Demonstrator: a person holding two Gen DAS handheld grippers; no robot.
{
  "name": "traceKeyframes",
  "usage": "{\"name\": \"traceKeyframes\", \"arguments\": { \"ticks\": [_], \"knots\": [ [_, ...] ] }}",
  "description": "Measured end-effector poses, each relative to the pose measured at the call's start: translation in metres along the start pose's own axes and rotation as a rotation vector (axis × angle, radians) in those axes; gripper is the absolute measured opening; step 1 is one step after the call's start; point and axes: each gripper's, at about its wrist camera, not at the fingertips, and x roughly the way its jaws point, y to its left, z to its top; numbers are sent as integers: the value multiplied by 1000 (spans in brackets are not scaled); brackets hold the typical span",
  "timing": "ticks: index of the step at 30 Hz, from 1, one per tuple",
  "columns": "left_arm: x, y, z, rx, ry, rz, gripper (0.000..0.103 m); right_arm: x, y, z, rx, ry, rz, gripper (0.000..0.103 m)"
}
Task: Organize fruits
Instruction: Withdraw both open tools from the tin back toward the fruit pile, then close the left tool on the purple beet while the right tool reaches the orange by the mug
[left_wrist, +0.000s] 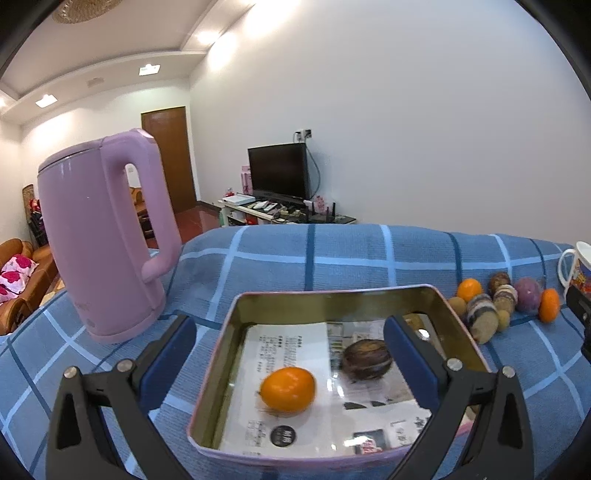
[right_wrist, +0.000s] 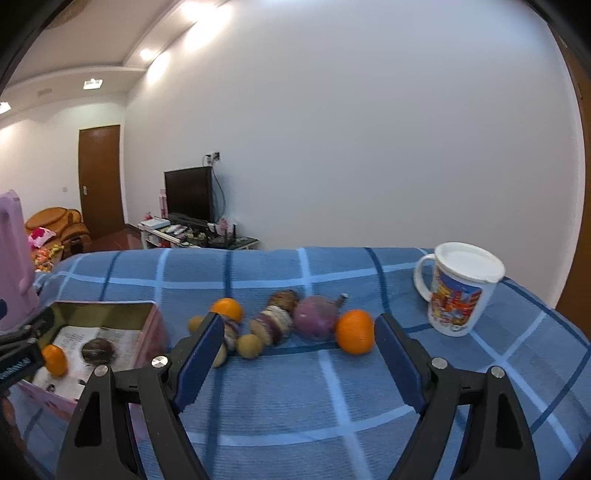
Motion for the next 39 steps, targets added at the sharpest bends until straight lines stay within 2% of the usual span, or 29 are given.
{"name": "traceKeyframes", "arguments": {
  "ticks": [8,14,19,24,29,33,35,39],
  "knots": [
    [-14,-24,-5,34,-2,-61,103,1,-37,-2,2,7,-48,84],
    [-23,-51,-8,75,0,-119,103,7,-76,-3,53,41,-106,84],
    [-31,-80,-10,105,7,-159,103,17,-102,-4,115,102,-89,84],
    [-39,-126,-14,175,32,-220,103,36,-114,-7,171,202,-34,84],
    [-42,-156,-19,247,71,-243,103,61,-106,-5,151,274,44,84],
    [-39,-156,-18,231,92,-269,103,89,-89,1,95,337,106,84],
    [-34,-151,-17,200,112,-284,103,102,-85,2,97,350,107,84],
    [-27,-155,-17,197,139,-304,102,125,-87,-1,149,417,178,84]
  ]
}}
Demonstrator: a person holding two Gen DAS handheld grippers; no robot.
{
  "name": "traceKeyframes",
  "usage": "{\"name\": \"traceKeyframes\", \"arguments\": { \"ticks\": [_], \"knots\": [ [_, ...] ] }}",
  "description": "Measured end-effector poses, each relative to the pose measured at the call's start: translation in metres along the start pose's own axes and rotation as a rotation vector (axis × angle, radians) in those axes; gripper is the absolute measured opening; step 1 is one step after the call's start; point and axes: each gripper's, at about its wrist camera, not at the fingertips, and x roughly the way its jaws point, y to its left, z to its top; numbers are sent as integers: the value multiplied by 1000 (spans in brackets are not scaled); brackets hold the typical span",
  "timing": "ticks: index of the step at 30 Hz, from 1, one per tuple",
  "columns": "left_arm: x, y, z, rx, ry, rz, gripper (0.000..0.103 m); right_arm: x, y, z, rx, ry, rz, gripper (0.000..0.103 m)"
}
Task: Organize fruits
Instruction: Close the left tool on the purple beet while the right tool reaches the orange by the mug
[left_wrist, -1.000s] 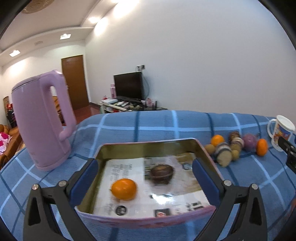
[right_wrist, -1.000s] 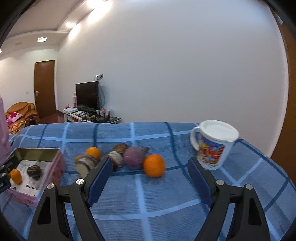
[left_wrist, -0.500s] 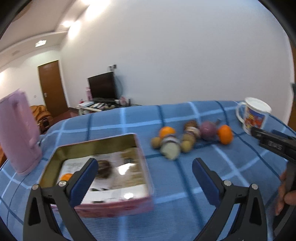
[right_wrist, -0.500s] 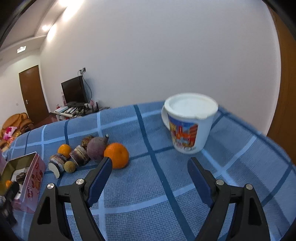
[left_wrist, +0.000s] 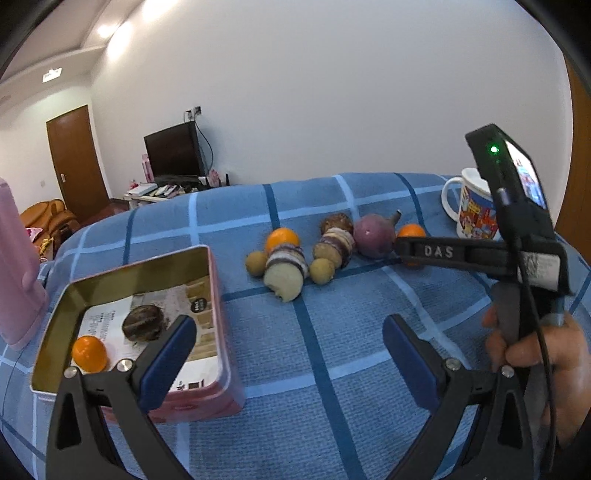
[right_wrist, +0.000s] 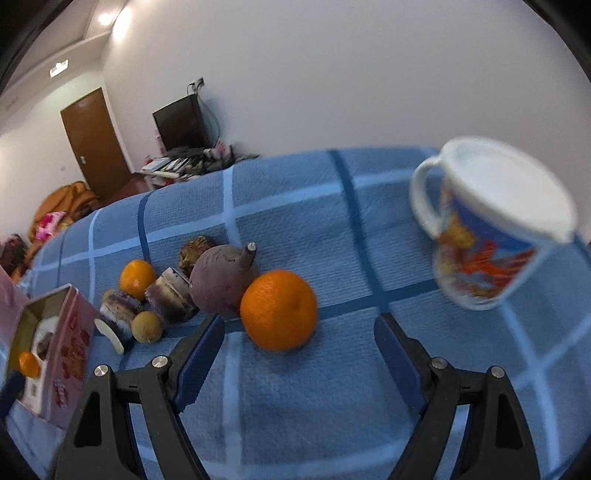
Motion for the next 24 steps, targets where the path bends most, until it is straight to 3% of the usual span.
{"name": "traceKeyframes", "arguments": {
  "ticks": [1,2,4,8,13,15,16,18,20,24],
  "knots": [
    [2,-2,1,5,-2,1,102,4,-3,1,13,17,29,79],
    [4,-5,2,10,-5,3,102,7,-4,0,21,30,52,65],
    [7,-8,5,12,-6,7,102,13,-7,0,27,60,86,47],
    [14,-16,10,14,-1,4,102,8,-5,-5,7,54,59,45],
    [22,-23,24,25,-20,-10,102,-26,-22,-9,59,-41,42,44],
    [29,-27,32,18,-21,-28,102,-44,-23,-6,67,-114,21,37],
    [35,-31,38,23,-16,-38,102,-52,-22,-3,62,-147,9,23],
    [46,-41,47,56,-14,-47,99,-64,-20,-1,46,-198,-7,21],
    [56,-51,53,88,-14,-38,98,-65,-20,1,23,-194,7,21],
    [79,-62,62,75,23,-44,98,-58,-43,4,124,-125,126,21]
  ]
}}
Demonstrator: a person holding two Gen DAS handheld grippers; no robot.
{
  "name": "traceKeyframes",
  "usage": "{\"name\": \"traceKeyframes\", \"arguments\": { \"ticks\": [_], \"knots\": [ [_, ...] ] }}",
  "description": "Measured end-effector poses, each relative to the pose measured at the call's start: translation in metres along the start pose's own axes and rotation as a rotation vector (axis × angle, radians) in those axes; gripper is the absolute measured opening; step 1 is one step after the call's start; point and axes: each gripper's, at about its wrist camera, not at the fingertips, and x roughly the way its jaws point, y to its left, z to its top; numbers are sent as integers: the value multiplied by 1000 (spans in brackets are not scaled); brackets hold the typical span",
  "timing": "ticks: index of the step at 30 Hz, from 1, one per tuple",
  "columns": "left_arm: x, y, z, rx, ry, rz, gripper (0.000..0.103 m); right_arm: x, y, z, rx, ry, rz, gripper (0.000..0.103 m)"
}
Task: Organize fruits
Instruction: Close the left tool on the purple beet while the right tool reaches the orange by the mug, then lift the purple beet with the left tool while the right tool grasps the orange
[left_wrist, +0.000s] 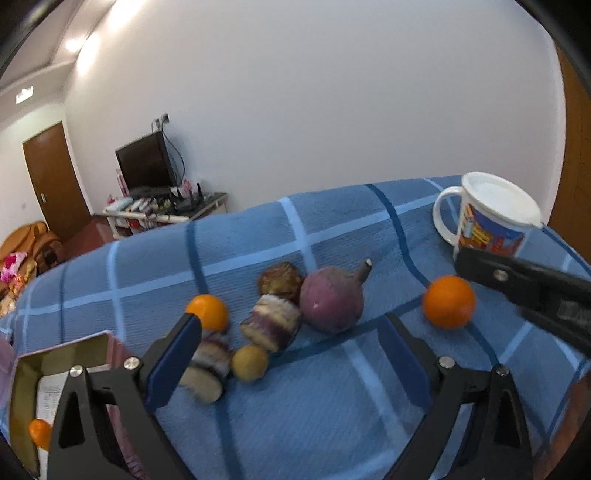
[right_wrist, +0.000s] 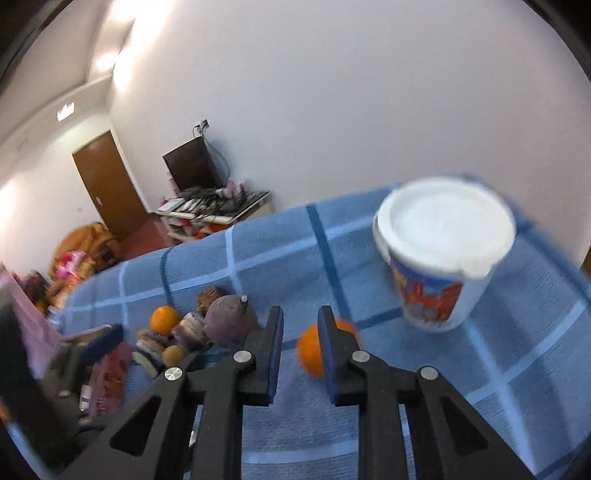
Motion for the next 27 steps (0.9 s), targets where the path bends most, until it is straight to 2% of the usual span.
{"name": "traceKeyframes", "arguments": {
  "ticks": [3,5,6,8,11,14,15,16,21,23,27],
  "knots": [
    [18,-10,9,27,26,-9,90,-13,-12,10,28,0,29,21],
    [31,-19,13,56,54,-29,77,-21,-12,11,17,-23,12,25],
    [38,-23,15,65,77,-39,74,-23,-11,11,8,-30,-6,27],
    [43,-29,19,73,79,-33,72,-25,-10,11,8,-36,-16,42],
    [58,-34,24,81,118,-35,72,-29,-13,14,32,-47,-1,57],
    [63,-41,26,119,137,1,68,-29,-17,16,54,-43,13,59],
    [64,-42,26,123,147,-6,56,-29,-18,15,59,-40,14,59],
    [65,-42,25,122,157,-24,53,-29,-18,14,61,-38,13,59],
    [58,-31,22,76,152,-93,52,-23,-17,13,51,0,-1,59],
    [52,-23,20,47,141,-142,52,-13,-15,12,45,41,-26,59],
    [39,-15,15,2,113,-187,52,1,-11,8,36,113,-54,59]
  ]
}}
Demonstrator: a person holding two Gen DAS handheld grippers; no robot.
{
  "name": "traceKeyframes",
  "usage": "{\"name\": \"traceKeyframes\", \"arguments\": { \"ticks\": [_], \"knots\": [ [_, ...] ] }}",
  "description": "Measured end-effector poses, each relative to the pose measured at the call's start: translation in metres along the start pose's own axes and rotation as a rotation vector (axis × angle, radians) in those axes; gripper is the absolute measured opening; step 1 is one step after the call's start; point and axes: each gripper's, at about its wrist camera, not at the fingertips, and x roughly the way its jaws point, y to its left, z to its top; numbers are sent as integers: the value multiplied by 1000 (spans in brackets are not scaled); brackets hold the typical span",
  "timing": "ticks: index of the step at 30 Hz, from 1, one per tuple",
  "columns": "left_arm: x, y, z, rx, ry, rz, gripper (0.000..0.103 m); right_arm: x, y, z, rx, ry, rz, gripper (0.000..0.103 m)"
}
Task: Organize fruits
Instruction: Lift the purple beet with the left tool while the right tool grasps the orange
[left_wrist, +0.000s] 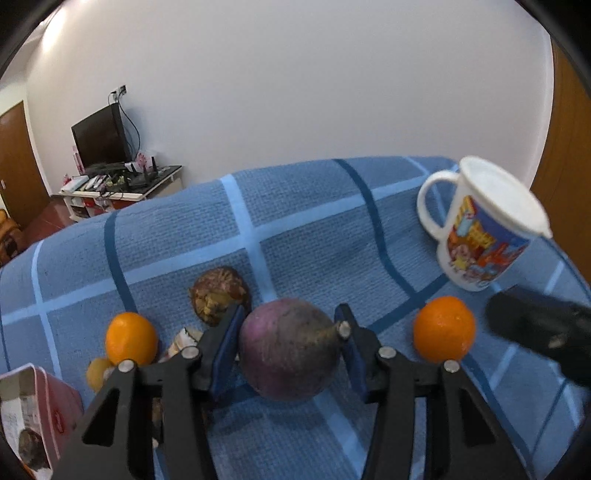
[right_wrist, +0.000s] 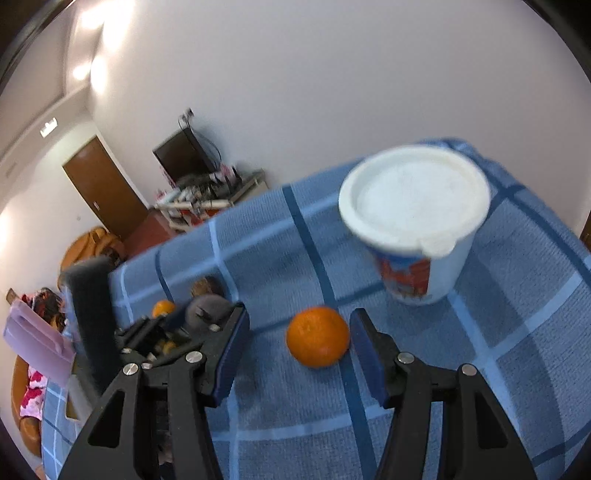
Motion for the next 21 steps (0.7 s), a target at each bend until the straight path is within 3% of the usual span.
{"name": "traceKeyframes", "arguments": {
  "ticks": [5,12,18,21],
  "knots": [
    [-20,9,-3,-44,-21,-15,52,13,-4,-5,-11,29,-43,59],
    [-54,9,-22,-28,-66,-13,52,29,-1,-11,-36,60,-119,59],
    [-79,12,-32,-24,-116,-66,52,50,11,-18,-143,79,-212,58],
    [-97,14,-40,-24,-141,-77,52,58,14,-20,-173,97,-227,51]
  ]
}}
